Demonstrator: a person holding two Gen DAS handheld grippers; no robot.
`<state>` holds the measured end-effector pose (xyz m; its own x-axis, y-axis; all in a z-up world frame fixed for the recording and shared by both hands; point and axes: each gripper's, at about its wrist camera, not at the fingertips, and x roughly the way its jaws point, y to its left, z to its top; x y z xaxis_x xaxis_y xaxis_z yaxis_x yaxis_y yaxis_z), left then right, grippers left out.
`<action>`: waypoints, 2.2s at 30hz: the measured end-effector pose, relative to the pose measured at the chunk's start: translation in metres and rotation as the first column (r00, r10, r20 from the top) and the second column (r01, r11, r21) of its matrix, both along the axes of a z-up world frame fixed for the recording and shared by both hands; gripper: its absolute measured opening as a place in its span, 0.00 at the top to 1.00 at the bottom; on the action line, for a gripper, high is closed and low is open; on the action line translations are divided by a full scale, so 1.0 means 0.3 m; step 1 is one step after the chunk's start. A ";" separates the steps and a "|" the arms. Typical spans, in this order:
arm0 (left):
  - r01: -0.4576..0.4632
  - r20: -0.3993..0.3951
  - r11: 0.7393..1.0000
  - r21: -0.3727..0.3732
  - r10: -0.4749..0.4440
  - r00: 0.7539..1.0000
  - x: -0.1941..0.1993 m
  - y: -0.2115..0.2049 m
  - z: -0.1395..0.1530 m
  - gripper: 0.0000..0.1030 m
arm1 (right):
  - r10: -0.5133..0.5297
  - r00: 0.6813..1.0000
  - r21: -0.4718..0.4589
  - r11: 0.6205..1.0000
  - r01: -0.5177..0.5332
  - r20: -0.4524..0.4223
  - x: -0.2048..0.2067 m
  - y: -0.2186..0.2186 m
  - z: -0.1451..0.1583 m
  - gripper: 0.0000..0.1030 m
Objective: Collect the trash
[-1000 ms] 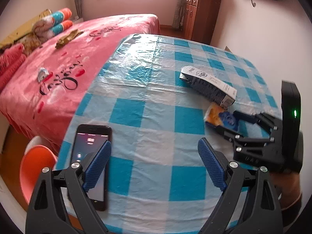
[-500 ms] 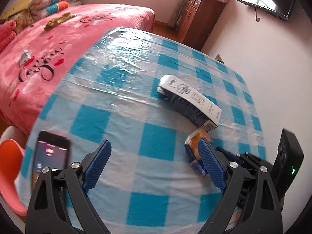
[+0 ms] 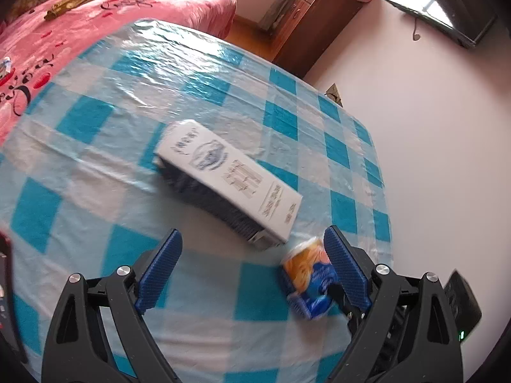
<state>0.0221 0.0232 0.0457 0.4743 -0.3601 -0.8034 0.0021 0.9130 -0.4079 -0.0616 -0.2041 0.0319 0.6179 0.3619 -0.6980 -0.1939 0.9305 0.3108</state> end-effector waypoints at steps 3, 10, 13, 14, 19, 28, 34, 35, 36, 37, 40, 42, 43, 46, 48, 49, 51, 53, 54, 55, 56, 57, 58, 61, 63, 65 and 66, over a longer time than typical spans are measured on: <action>-0.025 -0.001 0.999 0.043 0.025 1.000 0.052 -0.035 -0.005 0.12 | 0.000 1.000 -0.003 1.000 0.000 0.000 0.000 -0.007 -0.004 0.75; -0.040 -0.019 0.991 0.125 0.043 0.999 0.157 -0.092 -0.025 0.12 | 0.007 1.000 0.029 1.000 -0.007 -0.004 0.007 -0.009 -0.006 0.74; -0.034 -0.022 0.983 0.178 0.039 0.999 0.190 -0.117 -0.039 0.12 | 0.007 1.000 0.041 0.999 -0.007 -0.009 0.011 -0.015 -0.011 0.74; -0.029 -0.021 0.979 0.204 0.034 0.999 0.200 -0.126 -0.045 0.12 | 0.008 1.000 0.046 0.999 -0.007 -0.012 0.014 -0.016 -0.014 0.73; -0.009 -0.010 0.947 0.322 0.013 1.000 0.220 -0.152 -0.070 0.12 | 0.008 1.000 0.071 0.997 -0.006 -0.021 0.022 -0.027 -0.025 0.58; -0.036 -0.006 0.949 0.312 0.040 0.999 0.225 -0.111 -0.097 0.31 | -0.002 1.000 0.070 0.998 0.004 -0.028 0.031 -0.021 -0.032 0.34; -0.025 -0.002 0.956 0.293 0.027 1.000 0.211 -0.073 -0.095 0.40 | 0.006 1.000 0.042 0.999 -0.005 -0.028 0.035 0.004 -0.033 0.31; -0.022 0.000 0.956 0.293 0.023 1.000 0.204 -0.068 -0.095 0.40 | 0.006 1.000 0.036 0.999 -0.005 -0.028 0.035 0.008 -0.033 0.31; -0.020 0.003 0.956 0.291 0.020 1.000 0.198 -0.062 -0.094 0.40 | 0.006 1.000 0.025 1.000 -0.006 -0.028 0.037 0.013 -0.032 0.31; -0.020 0.005 0.957 0.290 0.019 1.000 0.194 -0.060 -0.093 0.40 | 0.006 1.000 0.014 1.000 -0.006 -0.028 0.039 0.019 -0.032 0.31; -0.018 0.010 0.960 0.280 0.016 1.000 0.174 -0.041 -0.090 0.40 | 0.007 1.000 -0.015 1.000 -0.007 -0.027 0.040 0.033 -0.032 0.31; -0.013 0.015 0.959 0.283 0.009 1.000 0.150 -0.030 -0.087 0.40 | 0.010 1.000 -0.038 0.999 -0.011 -0.027 0.040 0.041 -0.032 0.29; -0.009 0.019 0.958 0.286 0.004 1.000 0.140 -0.025 -0.084 0.40 | 0.016 0.999 -0.044 0.999 -0.017 -0.028 0.040 0.047 -0.033 0.27; -0.003 0.029 0.957 0.291 -0.006 1.000 0.110 -0.004 -0.076 0.40 | 0.023 0.999 -0.071 0.997 -0.025 -0.030 0.041 0.060 -0.034 0.19; 0.005 0.032 0.957 0.289 -0.015 0.999 0.084 0.013 -0.072 0.40 | 0.024 0.999 -0.084 0.996 -0.026 -0.030 0.041 0.065 -0.035 0.19; 0.009 0.033 0.957 0.289 -0.019 0.999 0.075 0.017 -0.071 0.40 | 0.024 0.999 -0.087 0.996 -0.026 -0.030 0.041 0.066 -0.036 0.19; 0.023 0.037 0.957 0.288 -0.035 0.999 0.047 0.025 -0.066 0.40 | 0.024 0.999 -0.090 0.996 -0.026 -0.030 0.041 0.067 -0.036 0.19; 0.031 0.045 0.956 0.291 -0.046 0.998 0.027 0.026 -0.057 0.40 | 0.023 0.999 -0.100 0.995 -0.026 -0.030 0.041 0.071 -0.037 0.19; 0.036 0.052 0.955 0.293 -0.054 0.997 0.011 0.028 -0.051 0.40 | 0.023 0.999 -0.106 0.994 -0.026 -0.031 0.040 0.074 -0.037 0.19; 0.040 0.056 0.955 0.294 -0.059 0.997 0.000 0.030 -0.048 0.40 | 0.023 0.999 -0.116 0.993 -0.027 -0.031 0.040 0.078 -0.037 0.19; 0.044 0.059 0.955 0.294 -0.064 0.996 -0.012 0.033 -0.044 0.40 | 0.024 0.999 -0.124 0.992 -0.027 -0.031 0.038 0.083 -0.035 0.19; 0.050 0.062 0.955 0.293 -0.071 0.996 -0.025 0.036 -0.040 0.40 | 0.025 0.999 -0.133 0.991 -0.029 -0.032 0.038 0.088 -0.036 0.19; 0.054 0.063 0.955 0.290 -0.076 0.995 -0.036 0.041 -0.038 0.40 | 0.025 0.999 -0.140 0.990 -0.030 -0.032 0.034 0.097 -0.034 0.19; 0.061 0.069 0.957 0.284 -0.084 0.994 -0.072 0.055 -0.031 0.40 | 0.027 0.999 -0.166 0.986 -0.033 -0.033 0.034 0.109 -0.034 0.19; 0.065 0.068 0.959 0.274 -0.087 0.994 -0.090 0.069 -0.028 0.40 | 0.030 0.999 -0.192 0.981 -0.036 -0.034 0.031 0.119 -0.035 0.19; 0.068 0.069 0.961 0.267 -0.090 0.994 -0.110 0.082 -0.026 0.40 | 0.032 0.999 -0.223 0.974 -0.038 -0.034 0.029 0.132 -0.038 0.19; 0.070 0.069 0.962 0.265 -0.092 0.993 -0.122 0.090 -0.025 0.40 | 0.031 0.999 -0.233 0.972 -0.038 -0.035 0.029 0.135 -0.038 0.20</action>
<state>-0.0144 0.0501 0.0383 0.5189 -0.1825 -0.8351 0.1034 0.9832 -0.1507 -0.0527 -0.1636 0.0204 0.5850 0.2075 -0.7840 -0.2212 0.9709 0.0920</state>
